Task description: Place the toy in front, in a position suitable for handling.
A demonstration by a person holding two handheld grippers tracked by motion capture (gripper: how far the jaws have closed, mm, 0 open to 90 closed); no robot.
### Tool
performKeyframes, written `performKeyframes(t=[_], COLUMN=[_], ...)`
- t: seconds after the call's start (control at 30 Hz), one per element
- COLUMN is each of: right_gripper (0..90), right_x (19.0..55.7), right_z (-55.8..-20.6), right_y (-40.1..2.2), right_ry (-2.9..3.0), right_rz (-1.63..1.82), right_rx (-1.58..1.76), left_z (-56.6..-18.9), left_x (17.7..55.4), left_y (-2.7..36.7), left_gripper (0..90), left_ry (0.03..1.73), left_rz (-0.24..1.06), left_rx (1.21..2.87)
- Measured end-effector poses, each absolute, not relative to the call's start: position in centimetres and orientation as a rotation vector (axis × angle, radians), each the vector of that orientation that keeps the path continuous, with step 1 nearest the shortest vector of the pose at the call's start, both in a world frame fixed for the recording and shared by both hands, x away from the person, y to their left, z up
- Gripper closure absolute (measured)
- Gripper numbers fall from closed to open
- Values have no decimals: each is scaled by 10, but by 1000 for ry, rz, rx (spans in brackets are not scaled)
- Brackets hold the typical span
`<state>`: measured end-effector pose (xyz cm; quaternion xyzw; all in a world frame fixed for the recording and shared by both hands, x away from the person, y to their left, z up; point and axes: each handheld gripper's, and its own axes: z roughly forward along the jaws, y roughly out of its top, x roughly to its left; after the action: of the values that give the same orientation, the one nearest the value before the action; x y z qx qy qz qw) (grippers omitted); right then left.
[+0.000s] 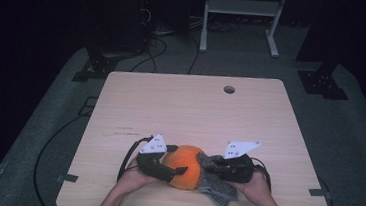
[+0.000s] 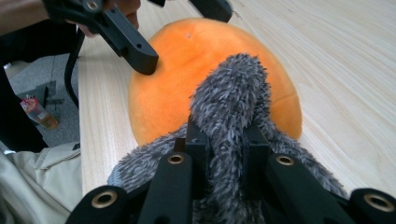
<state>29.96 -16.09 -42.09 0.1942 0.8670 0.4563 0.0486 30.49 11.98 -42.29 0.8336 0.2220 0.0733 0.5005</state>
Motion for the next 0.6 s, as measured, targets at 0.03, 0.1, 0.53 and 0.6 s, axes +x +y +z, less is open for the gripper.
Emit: performKeyframes(t=[0.03,0.1,0.53,0.6], right_gripper=[770,770,768,769], right_x=[300,299,307,307], right_z=[-423,-430,-415,-421], right_y=[-161,-162,-174,-173], right_ry=[2651,2688,2559,2588], right_rz=[1384,1366,1459,1433], right_rx=[592,588,669,671], left_z=[-423,-424,-422,-425], left_x=[306,308,293,297], left_y=[118,111,87,95], left_gripper=[138,105,341,253], left_ry=[550,572,441,468], left_rz=[168,184,451,376], left_rx=[2011,2040,2042,2034])
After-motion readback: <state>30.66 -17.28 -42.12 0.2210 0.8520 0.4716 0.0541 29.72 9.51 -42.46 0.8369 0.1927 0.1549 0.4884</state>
